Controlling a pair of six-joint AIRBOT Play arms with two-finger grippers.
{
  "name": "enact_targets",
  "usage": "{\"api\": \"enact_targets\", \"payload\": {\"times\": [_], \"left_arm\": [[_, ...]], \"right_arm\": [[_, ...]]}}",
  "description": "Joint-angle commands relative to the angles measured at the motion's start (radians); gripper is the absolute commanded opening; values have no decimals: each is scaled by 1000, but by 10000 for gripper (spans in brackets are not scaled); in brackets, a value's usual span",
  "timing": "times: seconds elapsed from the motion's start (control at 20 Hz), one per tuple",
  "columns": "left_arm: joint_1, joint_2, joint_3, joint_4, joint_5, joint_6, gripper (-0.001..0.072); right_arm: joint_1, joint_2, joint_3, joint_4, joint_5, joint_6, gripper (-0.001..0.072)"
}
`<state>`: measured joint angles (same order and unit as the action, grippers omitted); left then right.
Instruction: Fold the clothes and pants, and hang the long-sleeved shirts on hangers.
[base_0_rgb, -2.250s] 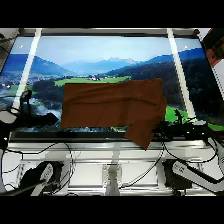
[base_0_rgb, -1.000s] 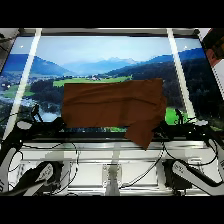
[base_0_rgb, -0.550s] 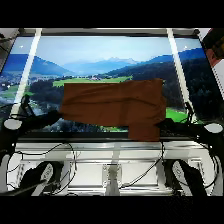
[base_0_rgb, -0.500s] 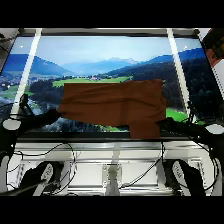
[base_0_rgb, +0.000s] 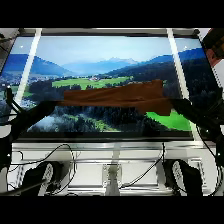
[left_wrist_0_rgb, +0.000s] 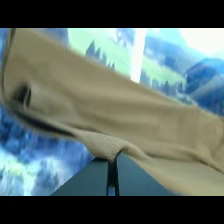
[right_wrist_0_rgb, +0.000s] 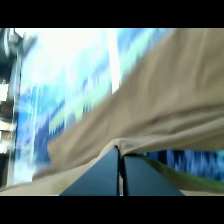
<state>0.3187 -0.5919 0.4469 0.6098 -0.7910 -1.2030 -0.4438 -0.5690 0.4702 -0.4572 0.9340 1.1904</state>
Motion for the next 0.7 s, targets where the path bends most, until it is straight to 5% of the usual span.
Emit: {"api": "enact_targets", "payload": {"times": [0.0, 0.4, 0.65], "left_arm": [[0, 6, 14, 42, 60, 29, 10], [-88, -181, 217, 536, 70, -71, 8], [-243, -483, 324, 587, 271, -133, 9]], "right_arm": [[97, -22, 36, -20, -172, -6, 12], [434, -410, 252, -259, -440, 6, 11], [434, -676, 423, -280, -464, 6, 12]]}}
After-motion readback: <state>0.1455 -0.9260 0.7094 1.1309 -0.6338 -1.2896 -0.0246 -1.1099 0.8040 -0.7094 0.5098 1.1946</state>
